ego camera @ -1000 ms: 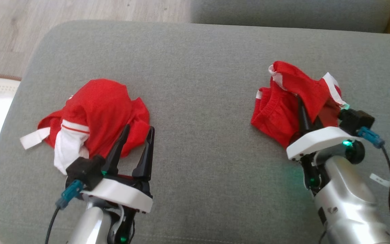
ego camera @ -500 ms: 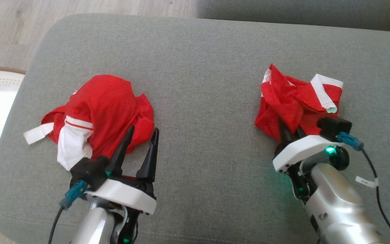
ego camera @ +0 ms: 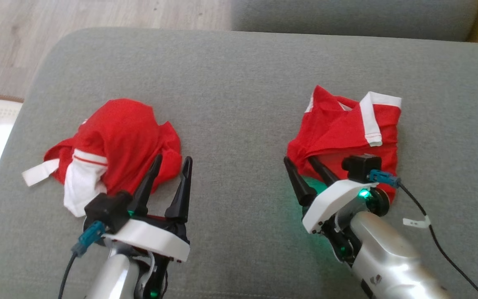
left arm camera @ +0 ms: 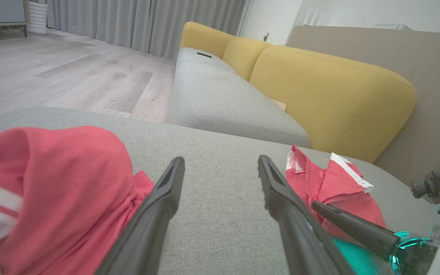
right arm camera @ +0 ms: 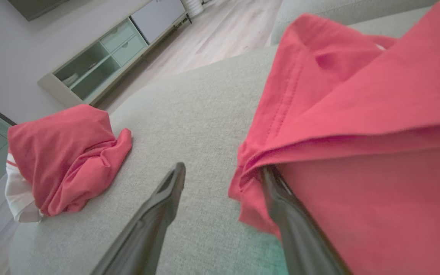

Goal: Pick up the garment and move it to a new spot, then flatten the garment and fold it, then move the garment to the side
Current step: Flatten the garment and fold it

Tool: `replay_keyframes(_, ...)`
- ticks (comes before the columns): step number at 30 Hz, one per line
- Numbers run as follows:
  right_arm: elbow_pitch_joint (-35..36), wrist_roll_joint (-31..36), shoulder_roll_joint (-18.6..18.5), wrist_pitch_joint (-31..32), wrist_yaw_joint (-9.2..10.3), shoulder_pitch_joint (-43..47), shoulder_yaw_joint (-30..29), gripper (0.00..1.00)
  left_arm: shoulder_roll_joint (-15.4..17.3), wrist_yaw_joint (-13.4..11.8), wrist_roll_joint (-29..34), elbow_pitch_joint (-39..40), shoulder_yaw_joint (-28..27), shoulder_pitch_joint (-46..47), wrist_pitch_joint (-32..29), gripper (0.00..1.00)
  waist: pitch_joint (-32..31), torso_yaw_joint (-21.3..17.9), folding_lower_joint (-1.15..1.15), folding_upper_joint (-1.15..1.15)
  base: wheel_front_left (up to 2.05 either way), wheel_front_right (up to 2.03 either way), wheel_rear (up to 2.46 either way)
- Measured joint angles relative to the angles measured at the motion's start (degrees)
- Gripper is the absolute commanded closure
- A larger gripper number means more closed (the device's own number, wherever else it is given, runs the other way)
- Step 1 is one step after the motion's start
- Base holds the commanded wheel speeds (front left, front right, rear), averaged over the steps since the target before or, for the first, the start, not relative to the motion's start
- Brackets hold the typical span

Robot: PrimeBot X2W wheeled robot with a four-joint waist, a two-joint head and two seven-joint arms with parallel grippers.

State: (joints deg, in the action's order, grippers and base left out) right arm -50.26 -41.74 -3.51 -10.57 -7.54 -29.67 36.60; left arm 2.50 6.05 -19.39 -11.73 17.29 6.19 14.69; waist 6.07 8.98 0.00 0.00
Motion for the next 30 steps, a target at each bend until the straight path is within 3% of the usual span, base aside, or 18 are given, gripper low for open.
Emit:
replay_keyframes(7, 3.1, -1.7, 0.0, -0.4, 0.00, 0.0, 2.7, 0.00, 0.0, 0.0, 0.0, 0.0, -1.2, 0.0, 0.0, 0.00, -0.9, -2.1, 0.00, 0.00, 0.00, 0.00, 0.00)
replay_keyframes(11, 4.6, -0.2, 0.0, -2.4, 0.00, 0.0, -0.1, 0.00, 0.0, 0.0, 0.1, 0.5, -1.6, -0.1, 0.0, 0.00, -1.6, -3.8, 0.00, 0.00, 0.00, 0.00, 0.00)
replay_keyframes(15, 6.3, 6.2, -1.8, -3.6, 0.00, 0.1, -7.8, 0.00, 0.0, -0.1, 0.1, 2.3, -2.4, -0.2, 0.0, 0.00, -2.5, -5.8, 0.00, 0.00, 0.00, 0.00, 0.00)
replay_keyframes(20, 16.0, 18.9, -4.0, -3.6, 0.00, 5.1, -24.5, 0.00, 0.0, -0.5, 0.1, 4.3, -3.2, -0.2, 0.0, 0.00, -2.8, -8.1, 0.00, 0.00, 0.00, 0.00, 0.00)
replay_keyframes(25, 26.3, 31.8, -1.6, -3.8, 0.00, 15.2, -37.9, 0.00, 0.0, -0.6, 0.1, 5.0, -3.5, -0.2, 0.0, 0.00, -2.6, -9.7, 0.00, 0.00, 0.00, 0.00, 0.00)
replay_keyframes(30, 32.6, 38.0, 0.6, -3.8, 0.00, 21.6, -43.4, 0.00, 0.0, -0.6, 0.7, 5.9, -3.9, -0.4, 0.0, 0.00, -2.7, -10.6, 0.00, 0.00, 0.00, 0.00, 0.00)
